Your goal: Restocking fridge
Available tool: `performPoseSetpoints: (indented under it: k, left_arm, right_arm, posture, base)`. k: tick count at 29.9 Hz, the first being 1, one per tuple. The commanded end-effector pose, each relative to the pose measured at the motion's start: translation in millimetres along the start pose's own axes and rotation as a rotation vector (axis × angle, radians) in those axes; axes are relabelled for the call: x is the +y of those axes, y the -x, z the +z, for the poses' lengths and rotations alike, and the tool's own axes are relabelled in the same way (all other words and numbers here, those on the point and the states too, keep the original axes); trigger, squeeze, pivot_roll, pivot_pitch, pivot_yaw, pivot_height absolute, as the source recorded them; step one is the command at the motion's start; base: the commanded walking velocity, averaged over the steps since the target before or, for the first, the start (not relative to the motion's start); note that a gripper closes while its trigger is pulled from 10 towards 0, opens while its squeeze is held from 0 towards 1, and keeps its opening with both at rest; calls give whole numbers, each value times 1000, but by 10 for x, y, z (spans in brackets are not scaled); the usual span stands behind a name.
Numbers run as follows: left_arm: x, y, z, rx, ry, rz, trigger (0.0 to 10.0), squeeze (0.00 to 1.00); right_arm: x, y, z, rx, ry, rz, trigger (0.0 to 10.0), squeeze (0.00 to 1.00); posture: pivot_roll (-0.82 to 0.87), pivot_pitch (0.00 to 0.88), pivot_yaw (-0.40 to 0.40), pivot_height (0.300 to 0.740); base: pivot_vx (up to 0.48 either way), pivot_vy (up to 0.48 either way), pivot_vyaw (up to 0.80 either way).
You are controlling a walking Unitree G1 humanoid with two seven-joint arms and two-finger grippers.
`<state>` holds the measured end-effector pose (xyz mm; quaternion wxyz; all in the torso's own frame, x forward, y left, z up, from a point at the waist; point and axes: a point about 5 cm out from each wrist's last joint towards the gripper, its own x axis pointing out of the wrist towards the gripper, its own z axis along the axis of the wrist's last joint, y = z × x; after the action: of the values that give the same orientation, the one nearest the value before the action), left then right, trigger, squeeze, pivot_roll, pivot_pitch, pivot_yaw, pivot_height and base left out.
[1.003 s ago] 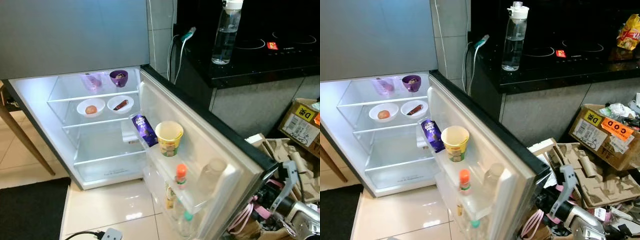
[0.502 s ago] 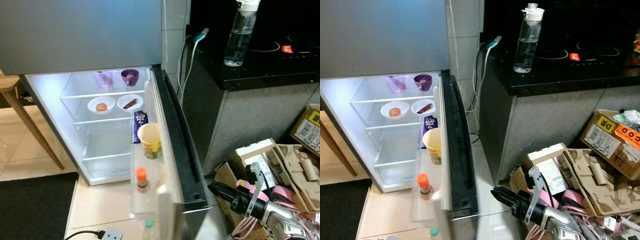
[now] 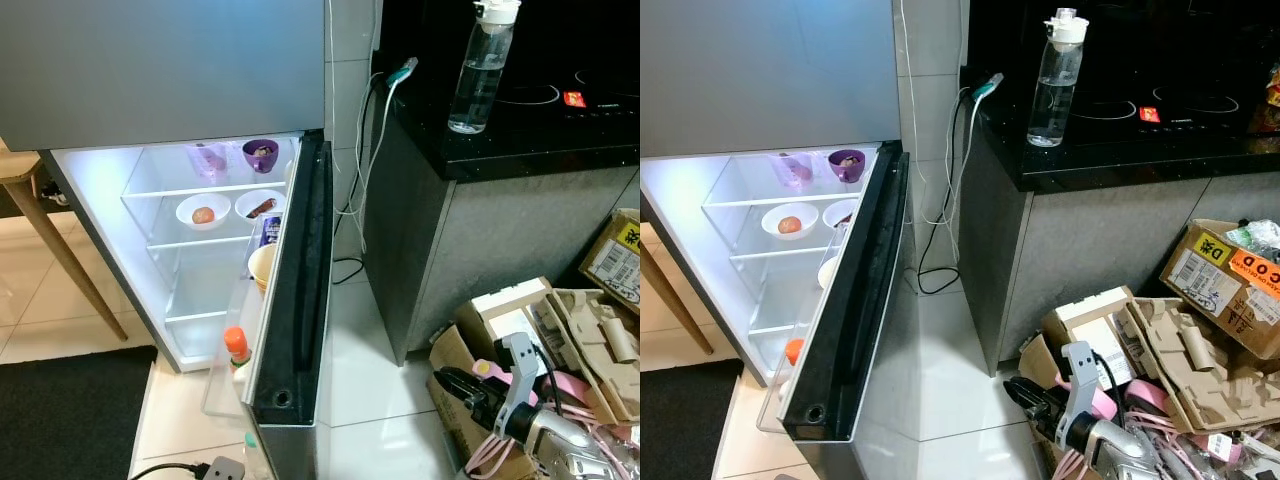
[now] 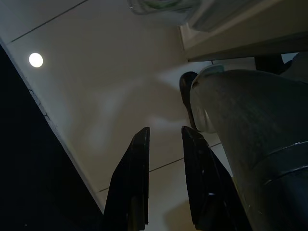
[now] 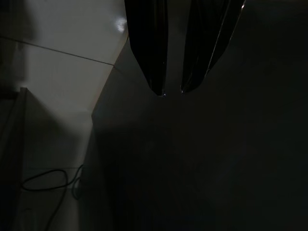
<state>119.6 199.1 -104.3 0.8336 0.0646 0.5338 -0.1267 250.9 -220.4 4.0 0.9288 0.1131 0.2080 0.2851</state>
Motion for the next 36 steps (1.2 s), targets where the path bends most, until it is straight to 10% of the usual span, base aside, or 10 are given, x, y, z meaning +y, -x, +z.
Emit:
performPoseSetpoints:
  k: [1, 36]
  left_arm:
    - [-100, -7, -96, 34, 15, -28, 10000, 0]
    - [-79, -1, -106, 42, 8, -21, 10000, 0]
  right_arm:
    - [19, -13, -36, 7, 1, -6, 10000, 0]
    - [41, -34, -88, 37, 21, 16, 10000, 0]
  posture:
    - [-60, 0, -17, 740]
    - [-60, 0, -15, 740]
  base:
    - [0, 0, 794]
    - [0, 0, 794]
